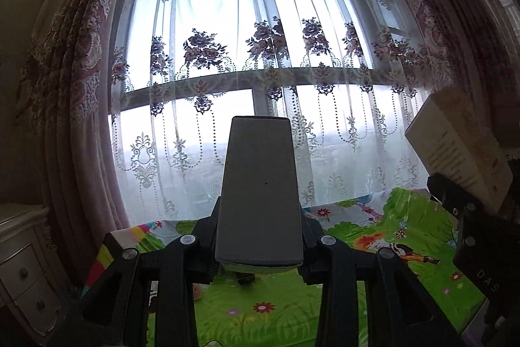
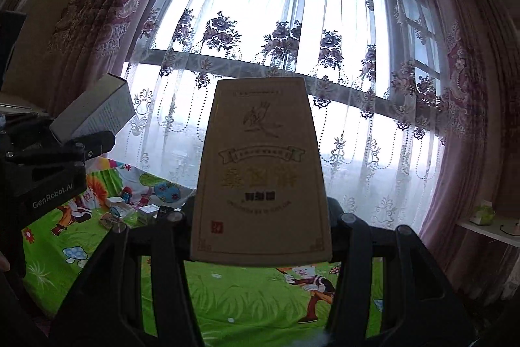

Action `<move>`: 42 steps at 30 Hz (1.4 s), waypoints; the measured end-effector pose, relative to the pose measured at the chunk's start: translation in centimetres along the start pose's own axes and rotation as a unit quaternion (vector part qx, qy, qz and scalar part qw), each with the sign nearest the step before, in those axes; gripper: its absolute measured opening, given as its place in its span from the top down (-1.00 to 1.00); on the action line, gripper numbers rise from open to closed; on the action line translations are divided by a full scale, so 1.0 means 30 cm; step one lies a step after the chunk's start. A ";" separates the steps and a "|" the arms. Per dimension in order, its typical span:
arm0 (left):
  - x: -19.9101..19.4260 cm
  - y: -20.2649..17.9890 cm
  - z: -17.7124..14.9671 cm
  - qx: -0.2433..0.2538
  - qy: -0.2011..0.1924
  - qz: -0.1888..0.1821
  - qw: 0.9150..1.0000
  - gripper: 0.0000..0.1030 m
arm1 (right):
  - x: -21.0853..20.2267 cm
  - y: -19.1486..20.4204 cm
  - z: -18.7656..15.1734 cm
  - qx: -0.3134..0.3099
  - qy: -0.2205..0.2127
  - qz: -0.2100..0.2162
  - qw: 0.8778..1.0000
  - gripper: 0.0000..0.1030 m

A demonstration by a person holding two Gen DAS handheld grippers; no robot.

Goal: Organize rigid objects
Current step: 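Lift both held boxes and carry them over the storage box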

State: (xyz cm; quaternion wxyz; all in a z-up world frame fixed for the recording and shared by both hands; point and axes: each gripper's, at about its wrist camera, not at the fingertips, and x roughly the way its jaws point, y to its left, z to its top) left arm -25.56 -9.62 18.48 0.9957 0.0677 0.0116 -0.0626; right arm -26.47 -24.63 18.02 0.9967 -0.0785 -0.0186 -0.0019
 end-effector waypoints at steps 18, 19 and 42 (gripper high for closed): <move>-0.066 -0.383 0.051 0.063 -0.018 -0.146 0.987 0.28 | -0.196 -0.293 -0.039 -0.010 0.023 -0.106 0.994 -0.08; -0.071 -0.404 0.054 0.067 -0.019 -0.153 0.986 0.28 | -0.209 -0.305 -0.041 -0.012 0.024 -0.113 0.993 -0.08; -0.190 -0.867 -0.020 0.177 0.055 -0.365 0.913 0.28 | -0.394 -0.691 -0.250 0.074 0.259 -0.202 0.942 -0.08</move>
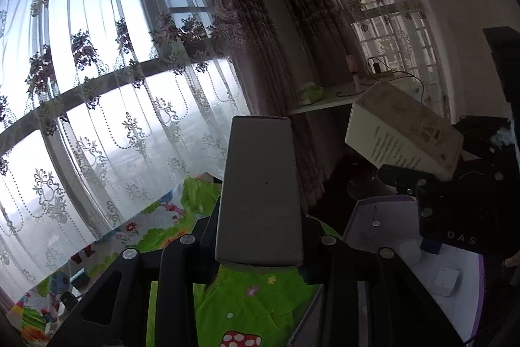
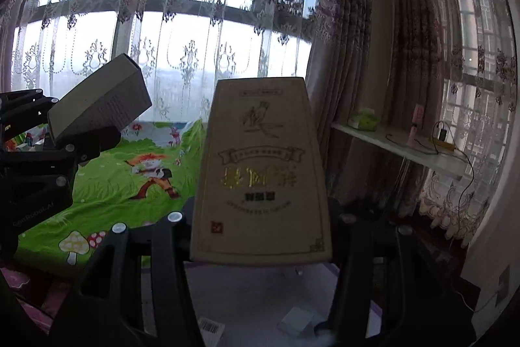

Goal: Organize rigid objects
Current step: 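Lift both held boxes and carry them over the storage box, then open both tools to drop the boxes into the storage box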

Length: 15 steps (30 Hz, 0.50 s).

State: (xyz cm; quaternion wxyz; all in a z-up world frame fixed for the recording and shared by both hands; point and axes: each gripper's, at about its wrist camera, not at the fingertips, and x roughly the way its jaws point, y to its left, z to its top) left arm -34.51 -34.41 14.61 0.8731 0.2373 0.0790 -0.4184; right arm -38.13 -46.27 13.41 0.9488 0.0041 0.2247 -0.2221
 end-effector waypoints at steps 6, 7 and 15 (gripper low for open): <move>0.148 -0.137 -0.054 0.010 0.178 -0.122 0.976 0.28 | 0.124 -0.087 -0.144 0.036 0.202 0.017 0.979 -0.08; 0.169 -0.159 -0.070 0.012 0.205 -0.139 0.969 0.28 | 0.139 -0.102 -0.165 0.043 0.224 0.018 0.973 -0.08; 0.295 -0.276 -0.205 0.014 0.370 -0.215 0.904 0.28 | 0.211 -0.165 -0.288 0.036 0.330 0.004 0.943 -0.08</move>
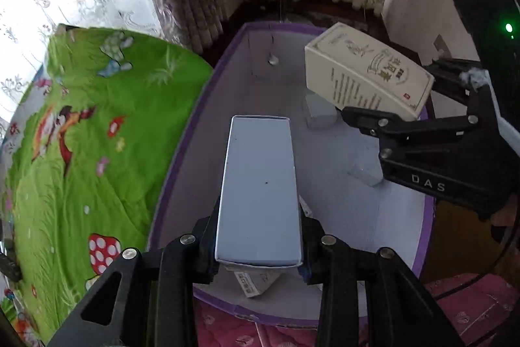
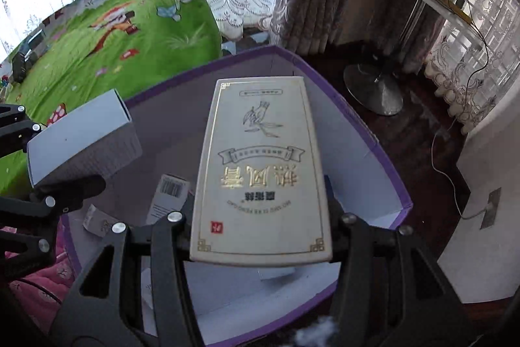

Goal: Organize rigid objects
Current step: 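Open both tools to drop the boxes into the storage box, then return both tools from the storage box to the table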

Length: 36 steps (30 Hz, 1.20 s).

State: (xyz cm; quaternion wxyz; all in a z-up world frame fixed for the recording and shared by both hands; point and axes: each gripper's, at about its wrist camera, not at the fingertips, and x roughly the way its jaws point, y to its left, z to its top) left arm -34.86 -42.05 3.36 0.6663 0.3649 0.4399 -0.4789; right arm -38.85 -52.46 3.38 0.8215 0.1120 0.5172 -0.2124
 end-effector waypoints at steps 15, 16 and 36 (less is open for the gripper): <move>0.071 -0.024 0.020 0.013 0.034 -0.013 0.999 0.28 | 0.071 -0.005 -0.046 -0.033 0.068 -0.010 0.997 -0.08; 0.077 -0.021 0.024 0.012 0.033 -0.014 0.999 0.27 | 0.072 -0.005 -0.044 -0.031 0.069 -0.010 0.997 -0.08; 0.003 0.262 -0.130 -0.133 -0.028 -0.069 0.988 -0.50 | 0.021 0.271 0.100 -0.123 0.025 -0.011 0.992 -0.56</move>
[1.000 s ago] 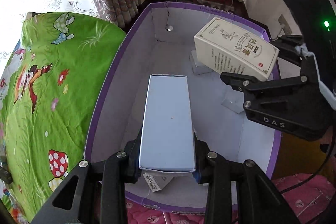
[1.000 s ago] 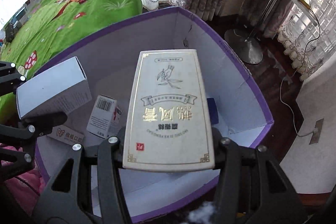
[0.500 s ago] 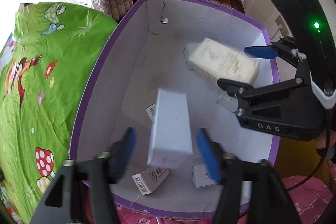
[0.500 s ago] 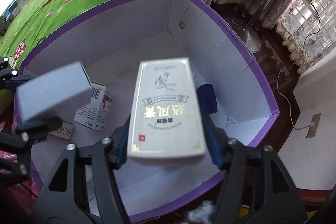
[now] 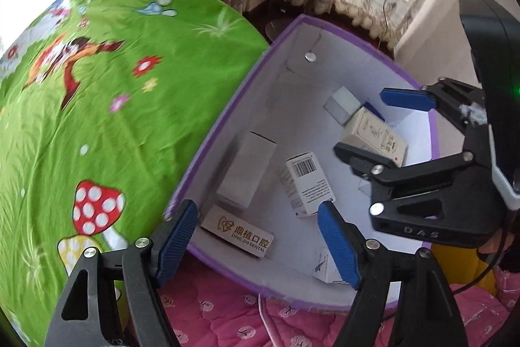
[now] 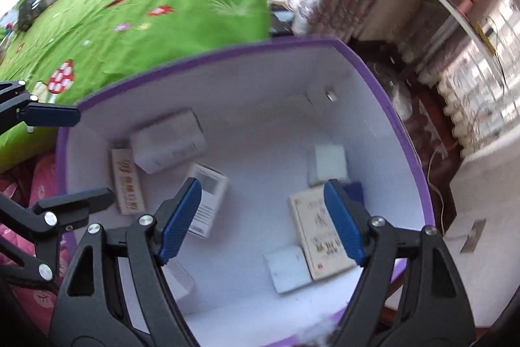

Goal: Organize rigid objects
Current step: 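Return both tools from the storage box to the table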

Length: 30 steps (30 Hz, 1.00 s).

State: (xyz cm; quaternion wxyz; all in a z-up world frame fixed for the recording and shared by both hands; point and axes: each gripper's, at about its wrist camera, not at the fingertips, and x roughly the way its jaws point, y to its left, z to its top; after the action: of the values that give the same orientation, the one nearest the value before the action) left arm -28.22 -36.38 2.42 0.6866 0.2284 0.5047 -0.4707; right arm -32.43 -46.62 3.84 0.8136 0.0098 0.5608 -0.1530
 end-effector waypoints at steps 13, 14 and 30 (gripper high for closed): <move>-0.336 0.643 -0.423 -0.275 -0.157 0.105 0.943 -0.51 | -0.039 0.589 0.262 -0.170 -0.083 0.129 0.973 -0.56; -0.355 0.695 -0.473 -0.301 -0.162 0.130 0.931 -0.51 | -0.039 0.643 0.281 -0.176 -0.086 0.144 0.970 -0.56; -0.574 1.213 -1.007 -0.521 -0.236 0.313 0.758 -0.52 | 0.033 1.228 0.636 -0.212 -0.142 0.272 0.928 -0.56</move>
State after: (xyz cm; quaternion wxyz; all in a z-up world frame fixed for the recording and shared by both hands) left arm -11.57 11.09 0.52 0.9062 -0.1375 0.3942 0.0671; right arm -5.18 -15.33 4.27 0.8781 -0.0329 0.4350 0.1967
